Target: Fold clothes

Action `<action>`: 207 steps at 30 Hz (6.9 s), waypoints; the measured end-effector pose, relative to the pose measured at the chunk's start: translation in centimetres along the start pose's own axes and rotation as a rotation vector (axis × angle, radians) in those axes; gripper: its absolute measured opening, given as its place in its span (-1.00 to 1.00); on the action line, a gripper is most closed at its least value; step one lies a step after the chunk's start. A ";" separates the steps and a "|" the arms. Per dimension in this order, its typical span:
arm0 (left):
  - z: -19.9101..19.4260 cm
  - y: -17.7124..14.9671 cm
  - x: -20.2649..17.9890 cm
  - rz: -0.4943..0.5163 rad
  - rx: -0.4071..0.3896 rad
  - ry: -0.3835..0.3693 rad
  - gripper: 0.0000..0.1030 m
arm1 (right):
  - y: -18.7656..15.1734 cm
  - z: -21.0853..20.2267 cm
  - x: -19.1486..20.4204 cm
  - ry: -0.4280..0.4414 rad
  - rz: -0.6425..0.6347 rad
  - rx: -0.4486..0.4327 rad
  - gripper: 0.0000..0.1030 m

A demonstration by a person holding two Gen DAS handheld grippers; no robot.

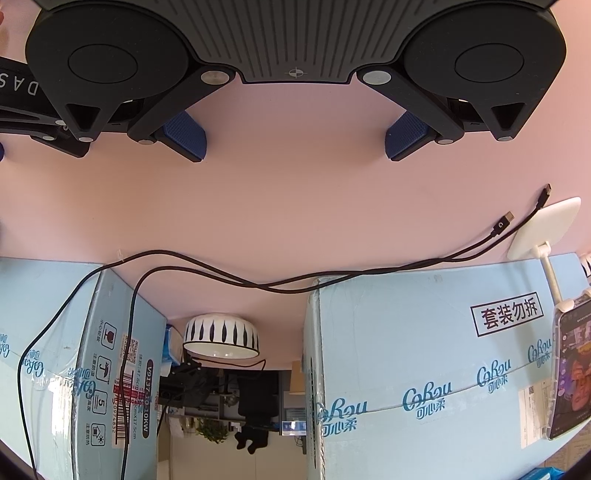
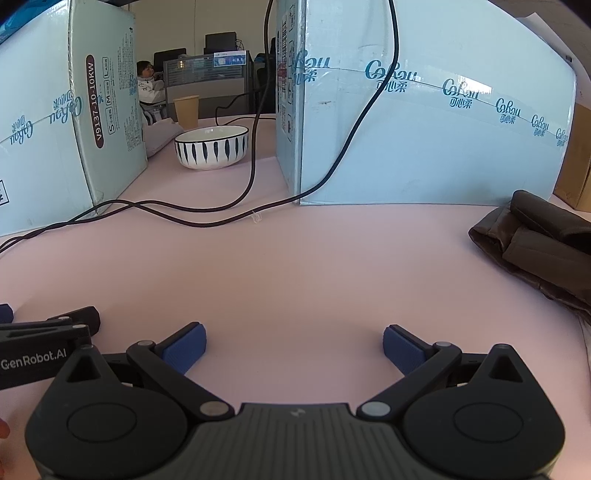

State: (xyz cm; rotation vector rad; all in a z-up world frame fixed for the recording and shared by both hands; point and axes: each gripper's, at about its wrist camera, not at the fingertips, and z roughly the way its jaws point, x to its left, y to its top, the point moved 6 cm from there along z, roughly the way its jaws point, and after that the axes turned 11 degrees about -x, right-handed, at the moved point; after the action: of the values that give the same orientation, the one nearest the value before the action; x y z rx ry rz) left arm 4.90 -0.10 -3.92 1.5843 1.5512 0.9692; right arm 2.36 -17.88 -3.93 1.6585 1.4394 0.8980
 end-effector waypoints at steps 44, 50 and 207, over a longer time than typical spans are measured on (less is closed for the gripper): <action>-7.6 -1.7 -27.4 0.257 0.075 -0.567 1.00 | -3.1 -18.4 -29.5 -0.487 0.360 -0.137 1.00; -9.1 -3.1 -30.8 0.308 0.113 -0.653 1.00 | -6.5 -20.7 -32.7 -0.504 0.489 -0.094 1.00; -4.5 -1.0 7.8 -0.313 0.175 -0.347 -0.50 | -5.8 -20.7 -16.8 0.197 0.204 -0.053 0.78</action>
State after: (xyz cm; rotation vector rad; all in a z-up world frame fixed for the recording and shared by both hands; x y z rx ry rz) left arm 0.48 7.61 -2.43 1.4728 1.6020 0.3739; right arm -20.53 -32.16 0.24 1.7382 1.3775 1.2328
